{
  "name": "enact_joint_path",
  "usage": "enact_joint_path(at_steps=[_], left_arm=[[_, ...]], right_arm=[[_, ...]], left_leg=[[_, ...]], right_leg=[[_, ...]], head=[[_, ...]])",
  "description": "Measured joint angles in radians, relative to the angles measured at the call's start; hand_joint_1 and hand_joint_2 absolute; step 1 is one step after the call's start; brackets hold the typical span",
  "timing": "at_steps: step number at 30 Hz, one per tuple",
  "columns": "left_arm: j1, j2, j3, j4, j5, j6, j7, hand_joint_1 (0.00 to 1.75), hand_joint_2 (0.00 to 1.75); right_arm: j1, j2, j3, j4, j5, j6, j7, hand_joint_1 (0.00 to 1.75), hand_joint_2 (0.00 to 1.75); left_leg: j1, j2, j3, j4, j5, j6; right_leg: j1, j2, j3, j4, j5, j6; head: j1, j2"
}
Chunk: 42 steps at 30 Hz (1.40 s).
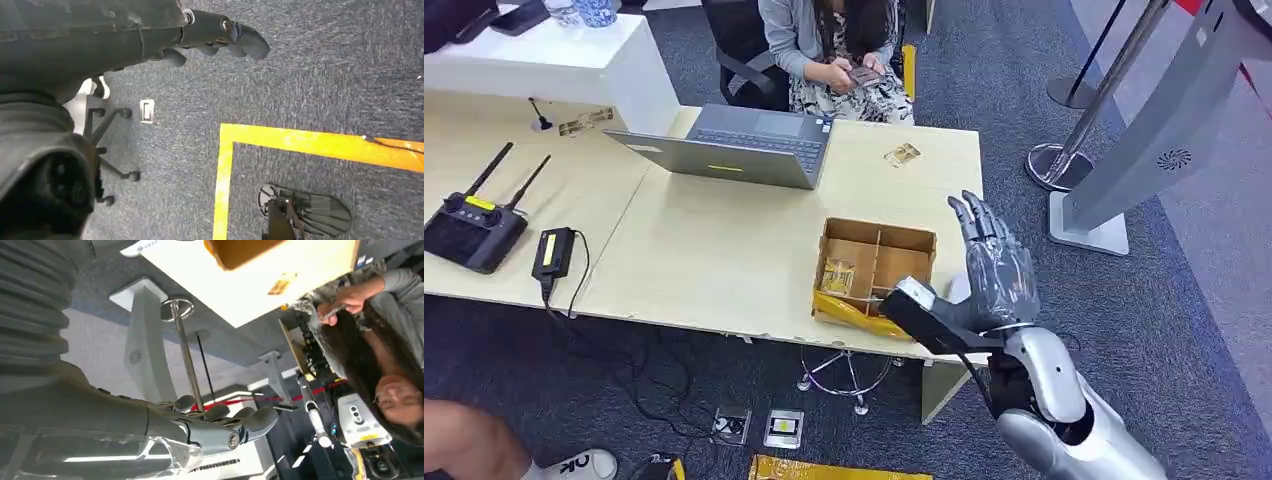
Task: Pass the card to the sensor for recognition and then transmit it.
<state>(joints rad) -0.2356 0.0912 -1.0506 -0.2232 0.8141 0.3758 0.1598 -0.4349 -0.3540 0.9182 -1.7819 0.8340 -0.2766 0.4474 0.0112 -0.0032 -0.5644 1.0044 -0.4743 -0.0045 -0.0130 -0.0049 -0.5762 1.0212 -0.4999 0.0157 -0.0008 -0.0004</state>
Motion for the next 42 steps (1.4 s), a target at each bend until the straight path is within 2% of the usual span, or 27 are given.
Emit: enact_joint_path(at_steps=[6, 10, 14, 42], left_arm=[[0.0, 0.0, 0.0, 0.0, -0.006, 0.01, 0.009, 0.0, 0.0], [-0.001, -0.001, 0.0, 0.0, -0.018, -0.001, 0.02, 0.0, 0.0], [-0.004, -0.003, 0.0, 0.0, -0.024, -0.008, 0.035, 0.0, 0.0], [-0.022, -0.01, 0.0, 0.0, -0.045, -0.021, 0.059, 0.0, 0.0]], right_arm=[[0.068, 0.036, 0.029, 0.069, 0.061, -0.024, -0.03, 0.0, 1.75], [0.073, 0.056, 0.042, 0.118, 0.087, -0.052, -0.043, 0.0, 1.75], [0.065, 0.071, 0.054, 0.166, 0.097, -0.048, -0.044, 0.0, 1.75], [-0.015, 0.204, 0.109, 0.392, 0.014, -0.063, -0.097, 0.0, 1.75]], left_leg=[[0.001, 0.0, 0.0, 0.0, 0.0, 0.0], [0.001, 0.0, 0.0, 0.0, 0.0, 0.0], [0.0, 0.0, 0.0, 0.0, 0.0, 0.0], [0.001, 0.0, 0.0, 0.0, 0.0, 0.0]], right_leg=[[0.001, 0.0, 0.0, 0.0, 0.0, -0.001], [0.001, 0.0, 0.0, 0.0, 0.0, -0.001], [0.0, 0.0, 0.0, 0.0, 0.0, -0.001], [0.001, 0.0, 0.0, 0.0, 0.0, -0.001]], head=[[0.0, 0.0], [0.0, 0.0], [0.0, 0.0], [0.0, 0.0]])
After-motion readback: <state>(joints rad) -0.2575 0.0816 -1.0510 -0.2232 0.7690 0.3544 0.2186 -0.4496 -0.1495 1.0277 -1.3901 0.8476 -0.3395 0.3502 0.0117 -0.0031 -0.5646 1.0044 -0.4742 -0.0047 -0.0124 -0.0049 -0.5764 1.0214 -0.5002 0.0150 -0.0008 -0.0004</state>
